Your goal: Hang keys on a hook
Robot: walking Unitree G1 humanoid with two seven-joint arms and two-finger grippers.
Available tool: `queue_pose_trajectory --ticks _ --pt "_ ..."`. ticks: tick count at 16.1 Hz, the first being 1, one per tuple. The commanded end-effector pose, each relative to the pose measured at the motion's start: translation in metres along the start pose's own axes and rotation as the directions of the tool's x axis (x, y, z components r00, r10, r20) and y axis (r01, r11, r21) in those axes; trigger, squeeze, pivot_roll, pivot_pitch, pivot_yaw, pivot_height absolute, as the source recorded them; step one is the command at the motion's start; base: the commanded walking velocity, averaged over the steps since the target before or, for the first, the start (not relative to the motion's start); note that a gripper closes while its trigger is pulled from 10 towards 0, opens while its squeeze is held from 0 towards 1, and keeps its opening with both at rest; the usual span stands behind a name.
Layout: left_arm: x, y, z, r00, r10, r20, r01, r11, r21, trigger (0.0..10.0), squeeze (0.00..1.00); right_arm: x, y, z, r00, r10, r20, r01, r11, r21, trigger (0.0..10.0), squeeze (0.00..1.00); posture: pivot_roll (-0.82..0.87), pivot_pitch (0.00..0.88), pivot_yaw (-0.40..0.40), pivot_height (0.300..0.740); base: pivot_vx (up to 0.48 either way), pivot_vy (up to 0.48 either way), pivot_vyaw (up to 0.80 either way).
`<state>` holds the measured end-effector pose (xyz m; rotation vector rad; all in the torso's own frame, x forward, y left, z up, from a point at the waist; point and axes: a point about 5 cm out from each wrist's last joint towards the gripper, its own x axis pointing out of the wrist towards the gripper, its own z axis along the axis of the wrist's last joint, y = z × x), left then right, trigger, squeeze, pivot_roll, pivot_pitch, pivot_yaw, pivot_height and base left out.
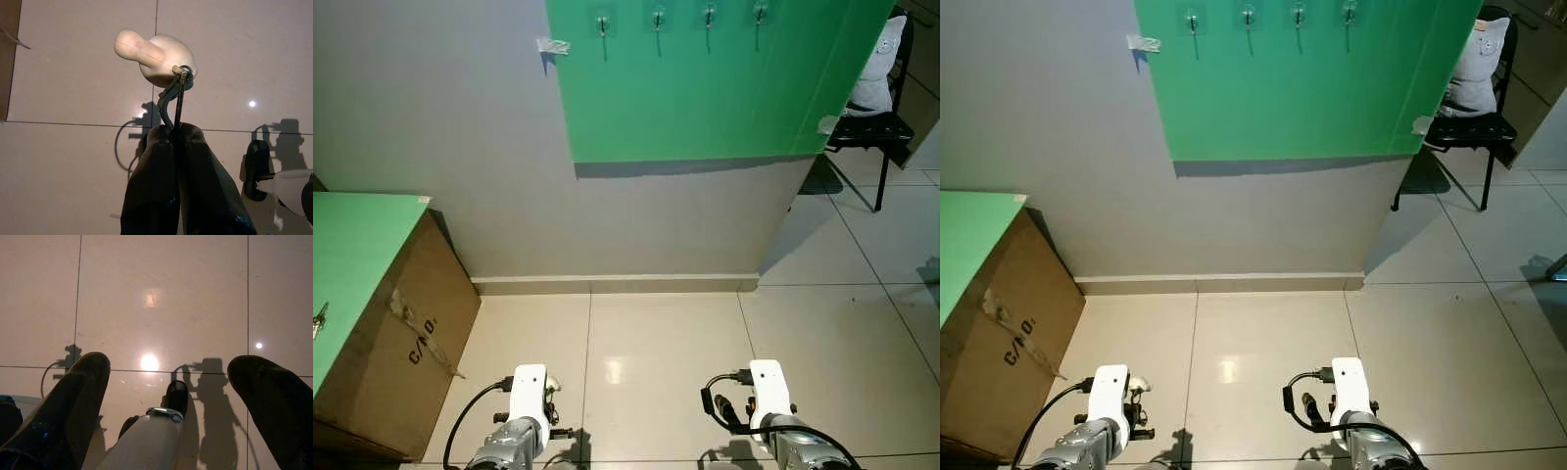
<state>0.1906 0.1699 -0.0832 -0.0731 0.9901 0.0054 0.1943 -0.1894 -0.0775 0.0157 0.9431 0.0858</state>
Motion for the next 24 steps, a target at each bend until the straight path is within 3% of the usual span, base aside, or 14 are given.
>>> queue_pose_trajectory --ticks 1,24 --pt "0.0 -0.001 0.002 1.0 -0.001 -0.003 0.001 1.0 0.015 0.0 0.0 0.001 0.0 0.003 1.0 0.006 -0.005 -0.006 1.0 -0.015 10.0 1.0 -0.21 0.007 0.071 0.74 0.0 0.0 0.0" --pt "0.0 0.001 0.002 1.0 -0.001 -0.009 0.001 1.0 0.027 0.0 0.0 -0.001 -0.002 -0.008 0.999 -0.003 -0.034 0.003 1.0 -0.011 10.0 1.0 -0.21 0.026 0.074 0.74 0.0 0.0 0.0"
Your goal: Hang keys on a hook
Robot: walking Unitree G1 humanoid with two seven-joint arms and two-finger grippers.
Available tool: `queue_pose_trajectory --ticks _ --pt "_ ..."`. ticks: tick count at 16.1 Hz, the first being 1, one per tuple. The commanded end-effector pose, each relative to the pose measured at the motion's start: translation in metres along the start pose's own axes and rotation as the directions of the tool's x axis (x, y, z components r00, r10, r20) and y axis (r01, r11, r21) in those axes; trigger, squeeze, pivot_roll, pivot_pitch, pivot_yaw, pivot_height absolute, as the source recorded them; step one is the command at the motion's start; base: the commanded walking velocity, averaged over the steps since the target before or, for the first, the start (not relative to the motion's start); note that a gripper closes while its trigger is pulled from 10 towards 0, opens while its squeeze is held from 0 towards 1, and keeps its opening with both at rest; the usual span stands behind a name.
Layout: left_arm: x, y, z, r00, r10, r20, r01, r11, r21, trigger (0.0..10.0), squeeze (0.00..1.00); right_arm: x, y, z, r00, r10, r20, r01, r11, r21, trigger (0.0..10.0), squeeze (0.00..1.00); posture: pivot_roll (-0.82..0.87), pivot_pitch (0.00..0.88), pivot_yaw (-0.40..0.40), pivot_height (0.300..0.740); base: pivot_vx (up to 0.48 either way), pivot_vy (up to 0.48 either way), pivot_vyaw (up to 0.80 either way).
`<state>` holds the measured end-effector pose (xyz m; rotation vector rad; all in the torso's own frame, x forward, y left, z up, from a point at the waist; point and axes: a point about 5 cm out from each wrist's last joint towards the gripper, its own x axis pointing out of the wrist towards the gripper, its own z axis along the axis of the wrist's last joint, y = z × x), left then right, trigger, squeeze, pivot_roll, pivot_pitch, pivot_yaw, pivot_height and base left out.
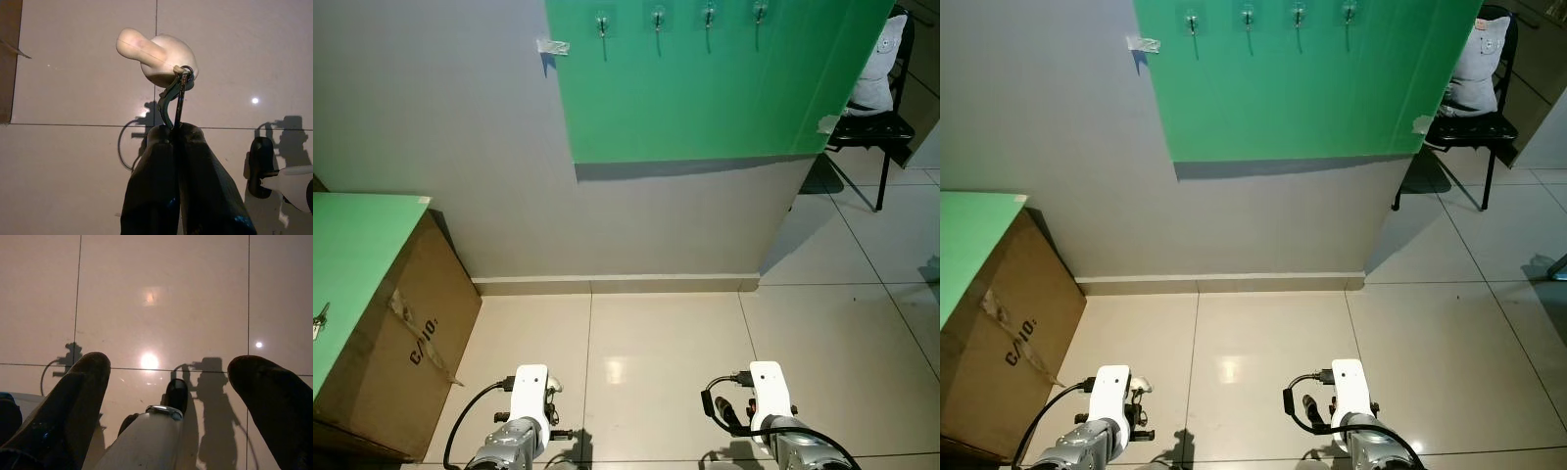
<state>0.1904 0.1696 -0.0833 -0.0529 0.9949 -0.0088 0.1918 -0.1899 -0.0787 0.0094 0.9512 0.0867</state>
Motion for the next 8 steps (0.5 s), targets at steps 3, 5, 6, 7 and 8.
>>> queue_pose_trajectory --ticks 3,5,6,7,8 --pt "0.0 0.001 0.003 1.0 0.001 -0.001 -0.001 1.0 0.004 0.0 0.0 -0.001 -0.001 -0.006 1.0 -0.002 -0.028 0.002 1.0 -0.003 10.0 1.0 -0.21 0.026 0.074 0.74 0.0 0.0 0.0" --pt "0.0 0.001 0.006 0.999 -0.001 0.035 0.0 1.0 0.017 0.0 0.0 -0.001 -0.002 -0.005 1.0 0.005 -0.023 -0.005 1.0 -0.015 10.0 1.0 -0.21 0.026 0.075 0.74 0.0 0.0 0.0" --pt "0.0 0.001 0.008 0.999 -0.005 0.047 0.003 1.0 0.027 0.0 0.0 -0.001 -0.002 -0.004 1.0 0.009 -0.018 -0.009 1.0 -0.015 10.0 1.0 -0.21 0.026 0.076 0.74 0.0 0.0 0.0" --pt "0.0 0.001 0.013 0.996 -0.006 0.093 0.001 0.999 0.052 0.0 0.0 -0.001 -0.007 0.004 1.0 0.016 0.011 -0.016 1.0 -0.006 10.0 1.0 -0.21 0.025 0.08 0.74 0.0 0.0 0.0" --pt "0.0 0.0 0.016 0.992 -0.012 0.123 0.002 0.997 0.081 0.0 0.0 -0.002 -0.012 0.011 0.999 0.023 0.031 -0.023 1.0 -0.007 10.0 1.0 -0.22 0.024 0.08 0.74 0.0 0.0 0.0"
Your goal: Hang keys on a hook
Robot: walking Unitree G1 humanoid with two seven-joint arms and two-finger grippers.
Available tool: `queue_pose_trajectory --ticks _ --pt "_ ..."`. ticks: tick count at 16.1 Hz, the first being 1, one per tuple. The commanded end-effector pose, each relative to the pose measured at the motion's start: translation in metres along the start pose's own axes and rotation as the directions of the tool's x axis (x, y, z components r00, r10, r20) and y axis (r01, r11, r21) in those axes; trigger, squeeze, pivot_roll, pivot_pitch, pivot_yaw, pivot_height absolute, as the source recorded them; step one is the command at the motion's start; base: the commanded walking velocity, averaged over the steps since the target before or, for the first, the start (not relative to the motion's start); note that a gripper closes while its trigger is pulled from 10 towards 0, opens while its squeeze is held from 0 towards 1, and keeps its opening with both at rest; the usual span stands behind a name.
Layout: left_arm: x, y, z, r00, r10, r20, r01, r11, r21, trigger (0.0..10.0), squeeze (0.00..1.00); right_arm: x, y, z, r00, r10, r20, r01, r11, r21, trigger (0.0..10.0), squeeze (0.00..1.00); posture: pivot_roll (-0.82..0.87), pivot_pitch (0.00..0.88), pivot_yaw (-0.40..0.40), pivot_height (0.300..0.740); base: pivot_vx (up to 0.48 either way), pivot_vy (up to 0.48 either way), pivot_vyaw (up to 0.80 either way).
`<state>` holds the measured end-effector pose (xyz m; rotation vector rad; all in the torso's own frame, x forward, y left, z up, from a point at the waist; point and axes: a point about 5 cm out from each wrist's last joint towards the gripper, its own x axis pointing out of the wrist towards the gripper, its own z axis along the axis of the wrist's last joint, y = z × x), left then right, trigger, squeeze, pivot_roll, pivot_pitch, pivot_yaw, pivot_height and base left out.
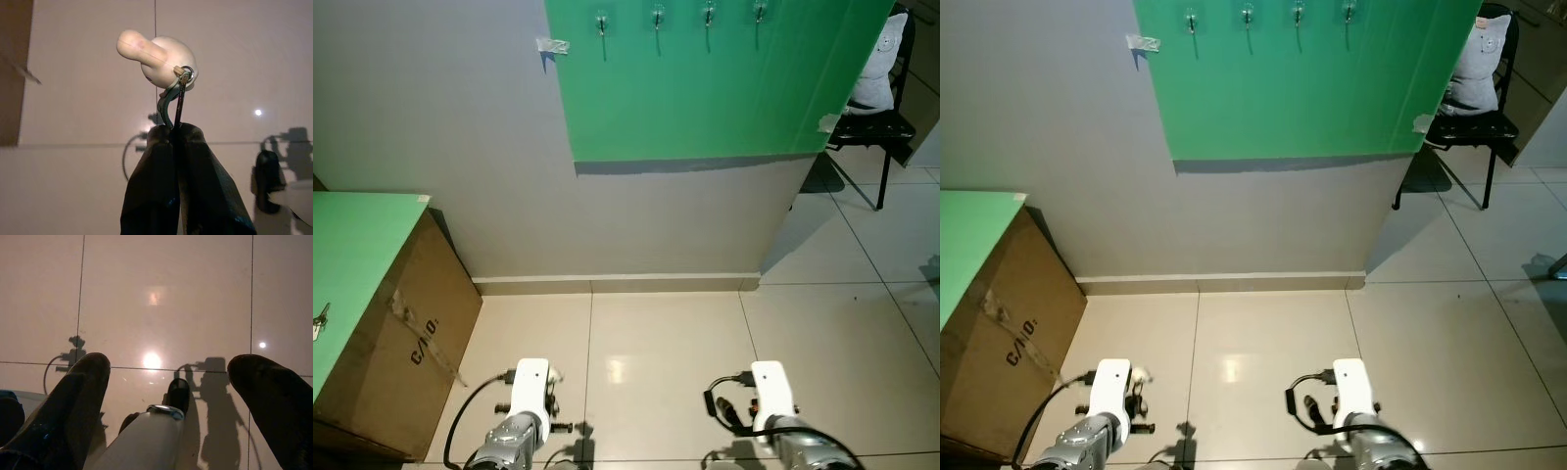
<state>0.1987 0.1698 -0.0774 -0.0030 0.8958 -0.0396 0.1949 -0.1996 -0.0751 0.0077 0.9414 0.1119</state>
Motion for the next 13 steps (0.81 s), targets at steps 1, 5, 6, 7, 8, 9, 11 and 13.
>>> queue_pose_trajectory --ticks 1,5,6,7,8,9,11,13 --pt "0.001 0.001 0.007 0.999 -0.006 0.042 0.004 0.999 0.033 0.0 0.0 0.0 -0.005 0.011 1.0 0.007 0.031 -0.007 1.0 0.004 10.0 1.0 -0.22 0.024 0.08 0.74 0.0 0.0 0.0" --pt "-0.004 0.033 0.1 0.932 -0.074 0.355 0.039 0.994 0.103 0.0 0.0 -0.003 -0.019 0.069 0.973 0.152 0.171 -0.153 0.988 -0.005 10.0 1.0 -0.2 0.0 0.083 0.74 0.0 0.0 0.0" --pt "-0.005 0.033 0.11 0.917 -0.101 0.386 0.064 0.992 0.106 0.0 0.0 -0.005 -0.02 0.08 0.964 0.178 0.199 -0.18 0.984 -0.01 10.0 1.0 -0.2 0.0 0.083 0.74 0.0 0.0 0.0" --pt "-0.009 0.029 0.132 0.878 -0.197 0.437 0.144 0.978 0.151 0.0 0.0 -0.008 -0.018 0.102 0.935 0.249 0.252 -0.25 0.968 -0.03 10.0 1.0 -0.2 0.0 0.089 0.74 0.0 0.0 0.0" --pt "-0.011 0.027 0.142 0.857 -0.24 0.457 0.179 0.969 0.173 0.0 0.0 -0.01 -0.017 0.11 0.921 0.28 0.272 -0.279 0.959 -0.045 10.0 1.0 -0.2 0.0 0.089 0.74 0.0 0.0 0.0" --pt "-0.019 0.018 0.168 0.784 -0.368 0.501 0.278 0.928 0.247 0.0 0.0 -0.013 -0.007 0.131 0.87 0.377 0.318 -0.368 0.925 -0.09 10.0 1.0 -0.21 0.0 0.096 0.74 0.0 0.0 0.0" --pt "-0.031 0.008 0.195 0.693 -0.51 0.51 0.365 0.858 0.362 0.0 0.0 -0.02 0.009 0.155 0.792 0.497 0.355 -0.466 0.867 -0.174 10.0 1.0 -0.21 0.0 0.102 0.74 0.0 0.0 0.0" --pt "-0.04 0.006 0.21 0.638 -0.581 0.505 0.407 0.812 0.419 0.0 0.0 -0.027 0.019 0.167 0.726 0.585 0.362 -0.533 0.811 -0.241 10.0 1.0 -0.22 0.0 0.107 0.74 0.0 0.0 0.0"
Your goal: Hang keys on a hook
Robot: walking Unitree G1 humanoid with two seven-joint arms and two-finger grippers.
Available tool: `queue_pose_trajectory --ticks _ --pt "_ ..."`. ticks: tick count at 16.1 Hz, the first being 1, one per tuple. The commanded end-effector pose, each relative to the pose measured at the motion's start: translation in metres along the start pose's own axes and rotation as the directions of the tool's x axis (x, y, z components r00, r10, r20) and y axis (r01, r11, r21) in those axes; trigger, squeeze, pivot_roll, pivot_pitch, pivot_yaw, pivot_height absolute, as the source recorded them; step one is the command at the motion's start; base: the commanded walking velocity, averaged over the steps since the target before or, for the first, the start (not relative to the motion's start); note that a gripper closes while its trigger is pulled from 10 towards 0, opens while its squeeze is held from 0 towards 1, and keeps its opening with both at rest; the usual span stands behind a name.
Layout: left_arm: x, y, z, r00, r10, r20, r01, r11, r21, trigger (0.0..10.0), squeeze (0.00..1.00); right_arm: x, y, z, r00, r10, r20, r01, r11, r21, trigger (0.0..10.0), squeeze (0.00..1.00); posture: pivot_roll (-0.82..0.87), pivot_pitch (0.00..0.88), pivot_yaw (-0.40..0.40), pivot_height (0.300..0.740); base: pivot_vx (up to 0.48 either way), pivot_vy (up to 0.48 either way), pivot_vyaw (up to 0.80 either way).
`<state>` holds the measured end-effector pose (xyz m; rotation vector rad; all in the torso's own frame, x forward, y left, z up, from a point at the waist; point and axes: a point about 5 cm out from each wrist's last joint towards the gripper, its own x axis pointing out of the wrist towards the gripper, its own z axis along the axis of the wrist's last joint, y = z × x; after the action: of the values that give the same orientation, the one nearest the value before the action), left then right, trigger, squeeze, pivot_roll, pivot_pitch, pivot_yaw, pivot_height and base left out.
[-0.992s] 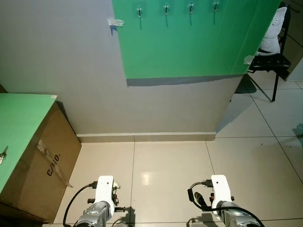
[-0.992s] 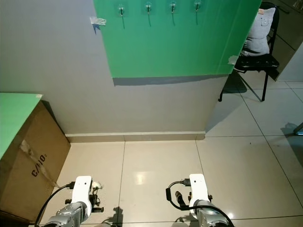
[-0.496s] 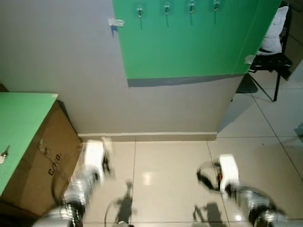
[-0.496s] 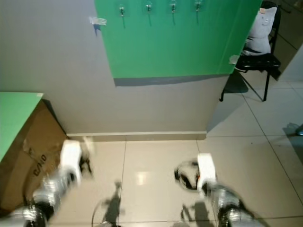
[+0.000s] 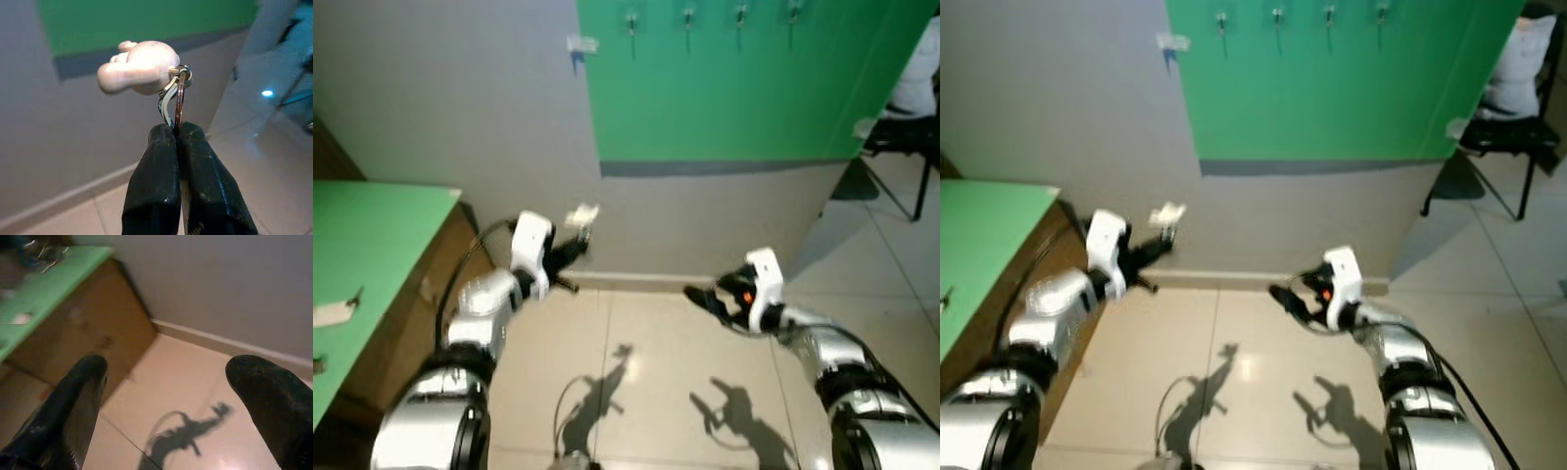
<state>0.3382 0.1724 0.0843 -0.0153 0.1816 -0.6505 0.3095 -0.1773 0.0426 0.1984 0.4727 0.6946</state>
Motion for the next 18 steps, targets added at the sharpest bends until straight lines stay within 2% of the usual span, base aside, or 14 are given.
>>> queue_pose_trajectory --ticks 1,3,6,7,8,9,13,16,18 --pt "0.0 0.004 0.019 0.997 -0.078 0.022 0.078 0.997 0.025 0.0 0.0 0.002 0.01 0.015 0.995 0.099 0.019 -0.099 0.994 -0.042 10.0 1.0 -0.22 0.0 0.112 0.74 0.0 0.0 0.0" --pt "0.0 0.005 0.031 0.992 -0.121 0.048 0.12 0.992 0.028 0.0 0.0 0.001 0.015 0.022 0.989 0.143 0.022 -0.142 0.988 -0.057 10.0 1.0 -0.22 0.0 0.114 0.74 0.0 0.0 0.0" --pt "-0.001 -0.003 0.048 0.97 -0.237 0.057 0.234 0.97 0.061 0.0 0.0 0.0 0.028 0.033 0.977 0.212 0.023 -0.21 0.974 -0.087 10.0 1.0 -0.23 0.002 0.115 0.74 0.0 0.0 0.0" --pt "-0.002 -0.006 0.05 0.962 -0.267 0.05 0.263 0.962 0.073 0.0 0.0 -0.002 0.036 0.032 0.962 0.274 -0.022 -0.274 0.96 -0.06 10.0 1.0 -0.23 0.004 0.116 0.74 0.0 0.0 0.0" --pt "-0.003 -0.01 0.053 0.95 -0.309 0.042 0.305 0.948 0.087 0.0 0.0 -0.005 0.047 0.034 0.939 0.34 -0.047 -0.343 0.936 -0.082 10.0 0.91 -0.23 0.007 0.117 0.74 0.0 0.0 0.0" --pt "-0.004 -0.014 0.056 0.938 -0.346 0.034 0.341 0.935 0.097 0.0 0.0 -0.005 0.053 0.038 0.934 0.355 -0.045 -0.358 0.928 -0.1 10.0 0.0 -0.23 0.007 0.117 0.74 0.0 0.0 0.0" --pt "-0.007 -0.025 0.069 0.911 -0.413 0.019 0.406 0.903 0.142 0.0 0.0 -0.012 0.062 0.057 0.927 0.373 -0.037 -0.374 0.917 -0.135 10.0 0.0 -0.23 0.013 0.116 0.74 0.0 0.0 0.0" --pt "-0.01 -0.03 0.072 0.89 -0.456 0.005 0.45 0.881 0.147 0.0 0.0 -0.015 0.066 0.067 0.92 0.39 -0.025 -0.389 0.91 -0.144 10.0 0.0 -0.23 0.014 0.119 0.74 0.0 0.0 0.0" --pt "-0.016 -0.04 0.071 0.853 -0.522 -0.025 0.52 0.843 0.134 0.0 0.0 -0.016 0.071 0.073 0.91 0.414 -0.018 -0.412 0.901 -0.133 10.0 0.0 -0.23 0.016 0.121 0.74 0.0 0.0 0.0"
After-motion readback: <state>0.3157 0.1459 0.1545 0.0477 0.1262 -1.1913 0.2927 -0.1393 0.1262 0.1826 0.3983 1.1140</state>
